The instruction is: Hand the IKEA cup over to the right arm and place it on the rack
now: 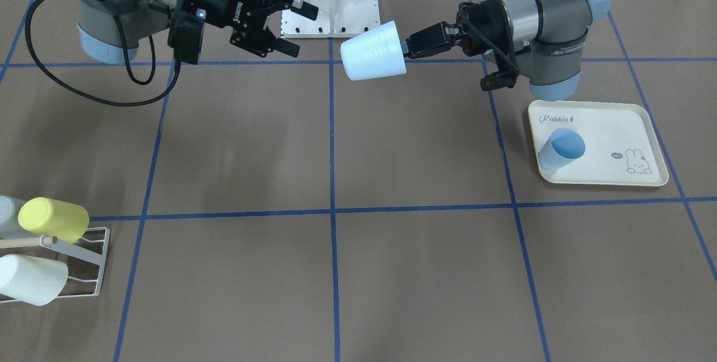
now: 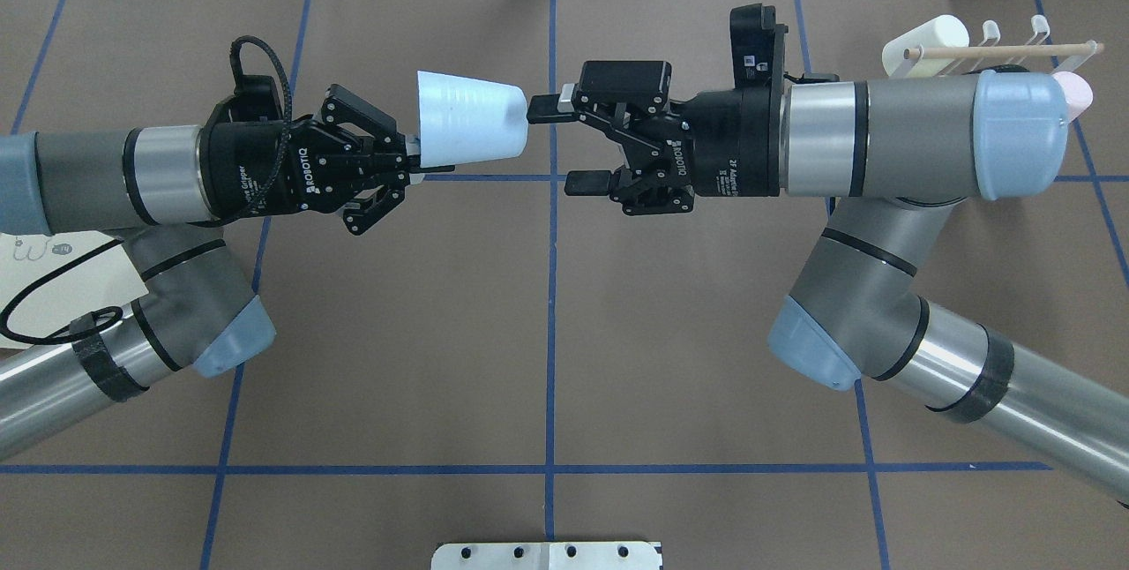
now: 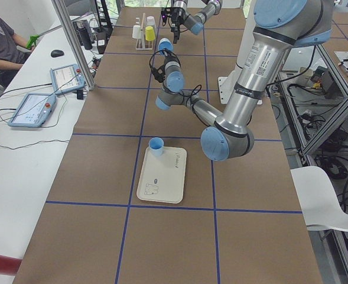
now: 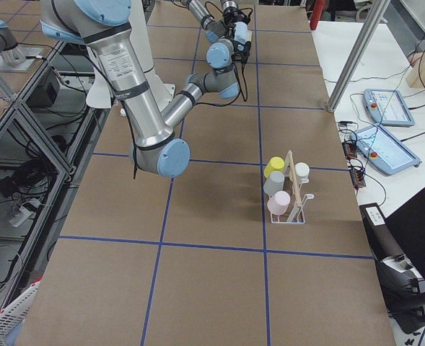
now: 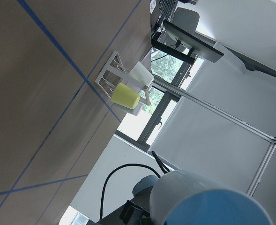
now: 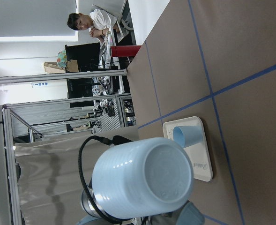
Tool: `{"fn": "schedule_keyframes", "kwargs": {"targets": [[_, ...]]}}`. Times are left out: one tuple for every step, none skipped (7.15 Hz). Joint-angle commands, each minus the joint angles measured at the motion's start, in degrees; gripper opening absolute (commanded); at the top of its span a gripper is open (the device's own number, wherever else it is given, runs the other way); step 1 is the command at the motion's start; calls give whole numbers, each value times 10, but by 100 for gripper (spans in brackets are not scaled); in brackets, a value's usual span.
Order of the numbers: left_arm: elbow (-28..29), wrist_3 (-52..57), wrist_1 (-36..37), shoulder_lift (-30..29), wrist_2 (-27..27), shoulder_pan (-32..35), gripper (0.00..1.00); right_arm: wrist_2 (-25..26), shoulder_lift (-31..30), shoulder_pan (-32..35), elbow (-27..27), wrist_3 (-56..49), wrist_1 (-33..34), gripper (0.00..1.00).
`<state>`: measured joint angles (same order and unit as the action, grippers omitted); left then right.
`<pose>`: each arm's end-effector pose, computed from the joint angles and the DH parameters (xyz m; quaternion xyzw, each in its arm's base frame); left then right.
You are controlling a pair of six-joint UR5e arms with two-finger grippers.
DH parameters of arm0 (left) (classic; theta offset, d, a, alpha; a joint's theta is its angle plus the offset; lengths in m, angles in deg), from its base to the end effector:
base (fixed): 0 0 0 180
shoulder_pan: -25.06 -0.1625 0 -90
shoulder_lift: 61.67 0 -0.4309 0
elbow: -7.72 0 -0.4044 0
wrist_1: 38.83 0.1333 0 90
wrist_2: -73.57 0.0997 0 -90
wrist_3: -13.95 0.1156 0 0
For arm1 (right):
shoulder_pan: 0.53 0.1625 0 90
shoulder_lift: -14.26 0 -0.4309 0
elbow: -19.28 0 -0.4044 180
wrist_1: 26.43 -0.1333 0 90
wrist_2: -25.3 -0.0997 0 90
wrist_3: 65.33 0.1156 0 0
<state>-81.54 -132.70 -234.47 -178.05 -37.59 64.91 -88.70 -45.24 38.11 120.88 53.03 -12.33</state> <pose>0.3799 -0.4364 0.2275 -0.2057 0.8748 -0.1911 0.3948 -0.3876 -0.4203 0.1250 -0.0315 -0.8447 0.1294 0.5185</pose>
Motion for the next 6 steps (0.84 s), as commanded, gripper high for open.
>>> {"fn": "schedule_keyframes", "kwargs": {"targets": [[0, -31, -46, -3, 50, -25, 0, 23, 8, -7, -9, 28, -35, 98], [0, -34, -66, -3, 69, -41, 0, 31, 8, -9, -20, 36, -61, 98], [-1, -36, -86, -3, 87, -54, 0, 31, 8, -10, -30, 42, -80, 98], [-1, -36, -95, -3, 90, -62, 0, 32, 9, -11, -30, 42, -83, 97], [-2, -43, -104, -3, 95, -67, 0, 36, 11, -14, -30, 42, -83, 97], [-1, -49, -114, -3, 110, -76, 0, 40, 12, -19, -30, 42, -84, 97]]}}
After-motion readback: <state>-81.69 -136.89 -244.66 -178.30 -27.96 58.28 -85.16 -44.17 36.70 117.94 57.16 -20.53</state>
